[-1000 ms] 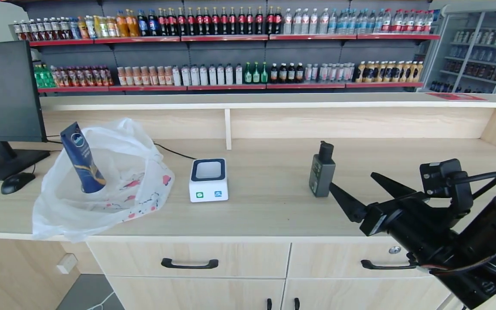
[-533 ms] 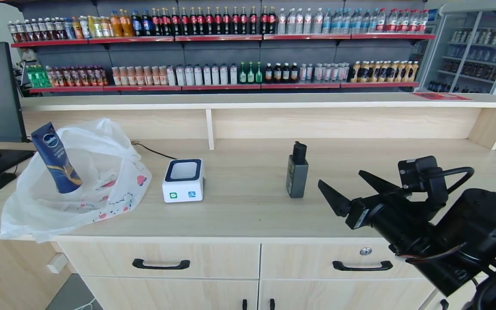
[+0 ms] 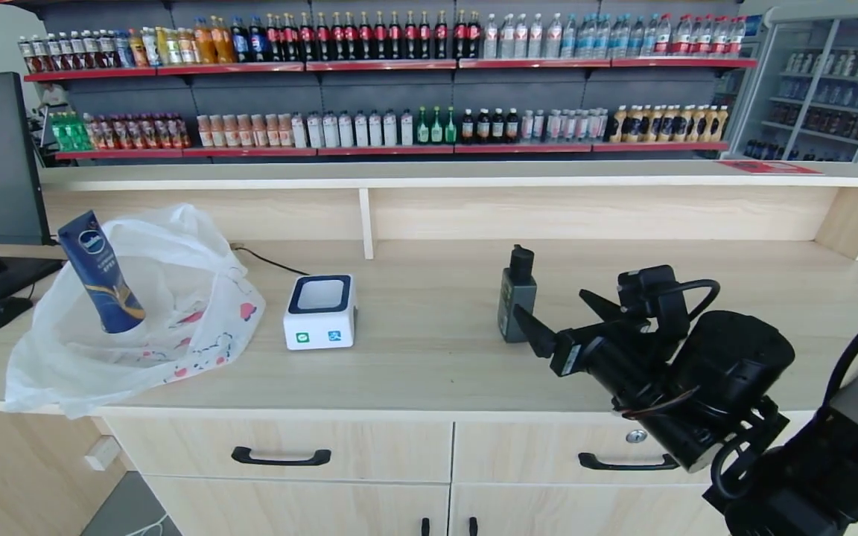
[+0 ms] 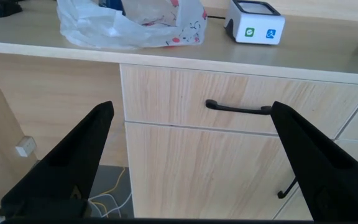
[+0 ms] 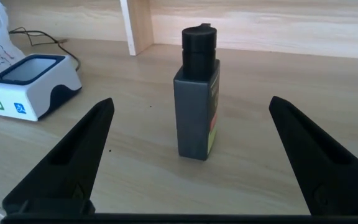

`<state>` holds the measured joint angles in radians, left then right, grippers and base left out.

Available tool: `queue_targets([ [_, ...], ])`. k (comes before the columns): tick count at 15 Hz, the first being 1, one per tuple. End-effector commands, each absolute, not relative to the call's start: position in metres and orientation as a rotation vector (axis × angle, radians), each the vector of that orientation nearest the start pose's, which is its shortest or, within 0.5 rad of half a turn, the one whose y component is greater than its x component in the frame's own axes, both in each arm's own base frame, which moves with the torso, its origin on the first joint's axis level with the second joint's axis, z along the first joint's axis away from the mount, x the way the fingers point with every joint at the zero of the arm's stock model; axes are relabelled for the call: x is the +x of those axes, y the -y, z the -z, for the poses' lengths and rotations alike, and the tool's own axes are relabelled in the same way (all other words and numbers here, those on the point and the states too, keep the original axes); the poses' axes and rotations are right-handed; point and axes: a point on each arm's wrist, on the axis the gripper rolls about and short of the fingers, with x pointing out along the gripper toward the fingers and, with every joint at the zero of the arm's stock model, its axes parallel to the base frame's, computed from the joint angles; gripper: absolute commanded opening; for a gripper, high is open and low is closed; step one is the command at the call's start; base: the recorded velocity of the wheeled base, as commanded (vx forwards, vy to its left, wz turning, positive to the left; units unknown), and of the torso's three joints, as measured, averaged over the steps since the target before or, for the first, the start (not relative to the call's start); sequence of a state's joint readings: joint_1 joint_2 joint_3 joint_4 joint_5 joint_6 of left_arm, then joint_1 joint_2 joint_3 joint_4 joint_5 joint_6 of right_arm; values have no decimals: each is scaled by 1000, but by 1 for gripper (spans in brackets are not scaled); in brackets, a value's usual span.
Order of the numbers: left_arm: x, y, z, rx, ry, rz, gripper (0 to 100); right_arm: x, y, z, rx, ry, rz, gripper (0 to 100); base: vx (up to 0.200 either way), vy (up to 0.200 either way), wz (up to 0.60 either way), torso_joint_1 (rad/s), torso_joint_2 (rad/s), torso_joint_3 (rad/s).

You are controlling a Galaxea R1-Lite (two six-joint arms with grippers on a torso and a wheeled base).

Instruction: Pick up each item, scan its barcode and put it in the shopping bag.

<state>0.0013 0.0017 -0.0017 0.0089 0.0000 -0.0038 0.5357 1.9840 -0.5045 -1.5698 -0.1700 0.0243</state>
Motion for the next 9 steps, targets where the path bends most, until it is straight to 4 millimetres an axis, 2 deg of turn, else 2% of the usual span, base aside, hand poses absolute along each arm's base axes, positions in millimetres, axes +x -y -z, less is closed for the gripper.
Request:
queue_targets([
  [1, -23, 0, -75, -5, -9, -2, 100, 282, -163, -98, 40, 38, -364, 100, 0, 0, 0, 0, 0, 0],
  [3, -23, 0, -75, -5, -9, -2, 100, 300, -168, -90, 41, 45, -352, 100, 0, 0, 0, 0, 0, 0],
  [6, -23, 0, -75, -5, -9, -2, 100, 316, -177, -80, 40, 53, -347, 100, 0, 0, 0, 0, 0, 0],
  [9, -23, 0, -75, -5, -9, -2, 100, 325, -180, -78, 45, 68, -341, 100, 0, 0, 0, 0, 0, 0],
])
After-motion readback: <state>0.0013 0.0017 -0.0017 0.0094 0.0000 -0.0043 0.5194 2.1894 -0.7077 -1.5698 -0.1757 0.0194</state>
